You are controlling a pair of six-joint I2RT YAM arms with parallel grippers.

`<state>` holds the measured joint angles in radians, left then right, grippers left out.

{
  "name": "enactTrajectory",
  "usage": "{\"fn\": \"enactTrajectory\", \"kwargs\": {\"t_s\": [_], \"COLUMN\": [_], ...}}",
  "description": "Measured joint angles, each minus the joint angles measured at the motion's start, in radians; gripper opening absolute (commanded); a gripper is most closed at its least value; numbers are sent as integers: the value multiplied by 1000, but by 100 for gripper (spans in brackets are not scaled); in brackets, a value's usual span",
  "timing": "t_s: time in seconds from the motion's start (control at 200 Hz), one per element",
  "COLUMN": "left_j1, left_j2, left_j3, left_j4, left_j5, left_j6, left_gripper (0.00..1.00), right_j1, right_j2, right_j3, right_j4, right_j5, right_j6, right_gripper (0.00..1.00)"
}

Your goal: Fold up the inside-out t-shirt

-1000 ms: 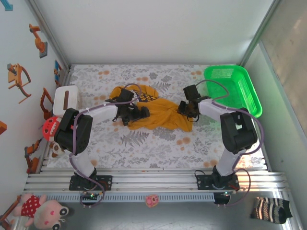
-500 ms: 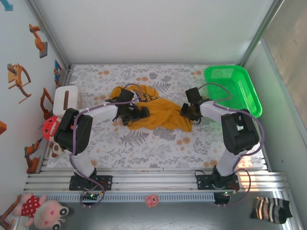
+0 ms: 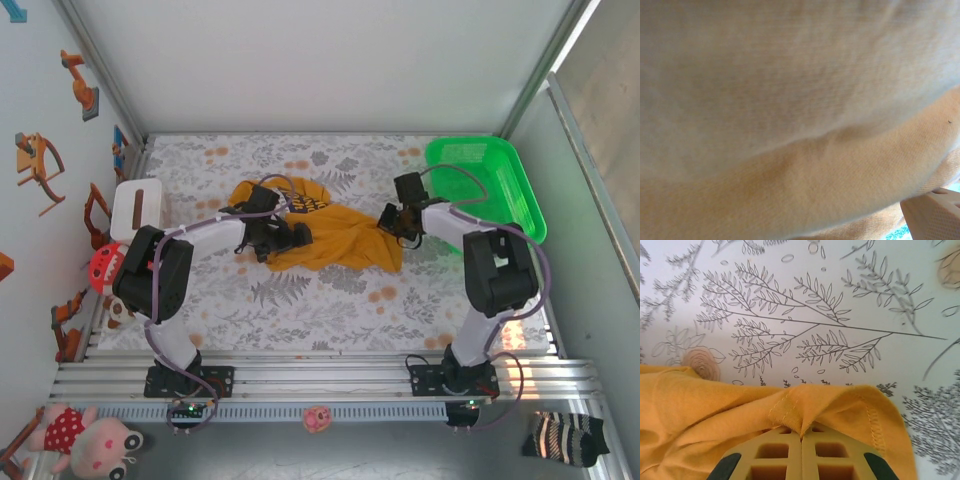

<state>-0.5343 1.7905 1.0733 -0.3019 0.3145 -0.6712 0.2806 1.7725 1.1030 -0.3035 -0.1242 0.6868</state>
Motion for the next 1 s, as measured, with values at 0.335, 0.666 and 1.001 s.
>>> {"fn": "enactTrajectory", "kwargs": {"t_s": [0.335,0.666,1.001], "left_j1": [3,9,95], "left_j2": [3,16,-4], "left_j3": [0,25,317], "left_j4": [-1,-25,-154], "left_j5": [1,11,19], "left_j6": [6,19,59], "left_gripper": [99,100,97], "right_j1": [-101,-129,-44], "right_j2": [-131,-77,-128], "right_j3": [103,214,142], "right_j4": [-111,-209,-221], "right_j5": [-101,-127,-50], "right_j6": [-87,-132,-148], "right_gripper": [0,28,43]}}
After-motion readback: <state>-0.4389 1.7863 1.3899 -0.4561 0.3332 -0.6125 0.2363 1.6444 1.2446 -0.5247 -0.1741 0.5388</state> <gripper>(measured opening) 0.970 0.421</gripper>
